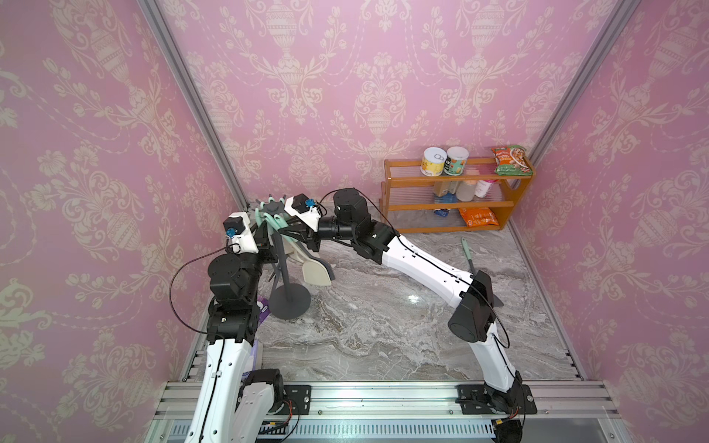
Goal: Take the spatula off the kitchen utensil rack
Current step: Take off the spatula from the rack.
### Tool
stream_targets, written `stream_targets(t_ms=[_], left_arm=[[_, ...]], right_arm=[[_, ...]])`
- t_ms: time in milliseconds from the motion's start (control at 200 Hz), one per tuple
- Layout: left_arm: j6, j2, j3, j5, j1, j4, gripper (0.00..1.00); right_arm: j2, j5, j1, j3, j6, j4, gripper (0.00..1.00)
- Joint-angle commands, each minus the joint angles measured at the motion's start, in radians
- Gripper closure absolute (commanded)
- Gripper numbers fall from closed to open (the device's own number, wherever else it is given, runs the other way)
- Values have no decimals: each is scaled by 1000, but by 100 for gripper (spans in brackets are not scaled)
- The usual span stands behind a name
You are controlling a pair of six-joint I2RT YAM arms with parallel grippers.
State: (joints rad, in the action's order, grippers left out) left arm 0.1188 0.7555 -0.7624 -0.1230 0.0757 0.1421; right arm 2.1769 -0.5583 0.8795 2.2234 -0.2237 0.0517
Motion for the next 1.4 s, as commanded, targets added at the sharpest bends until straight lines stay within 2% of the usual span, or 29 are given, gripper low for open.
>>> stream_targets(t_ms=[0,80,215,380,525,770,895,965,1156,1256,1391], left_arm=[[95,-17,23,-33,9,-5,99],[103,-30,57,-55,8,-10,99],[115,-48,75,-97,7,-25,98],[131,-108,101,-125,6,-40,98],[135,-157,120,-114,6,-69,98],[135,-163,112,-86,6,-103,98],[140,-136,97,-63,6,-112,100],[141,-122,89,-60,6,-112,100],[134,-105,78,-46,6,-108,100],[128,-101,74,-36,6,-116,100],[125,-102,71,-28,6,-128,100]], right_arm=[[-44,24,-14,80,-93,120,100],[-55,8,-13,52,-99,133,100],[-119,9,0,-100,-77,46,100],[-224,-7,12,-307,17,-80,100],[-272,-5,21,-408,71,-129,98],[-299,4,17,-466,125,-193,94],[-314,-35,-1,-489,192,-248,97],[-326,-75,-20,-516,244,-302,100],[-347,-203,-83,-593,446,-534,100],[-349,-255,-87,-581,458,-530,100],[-329,-347,-86,-564,544,-595,100]])
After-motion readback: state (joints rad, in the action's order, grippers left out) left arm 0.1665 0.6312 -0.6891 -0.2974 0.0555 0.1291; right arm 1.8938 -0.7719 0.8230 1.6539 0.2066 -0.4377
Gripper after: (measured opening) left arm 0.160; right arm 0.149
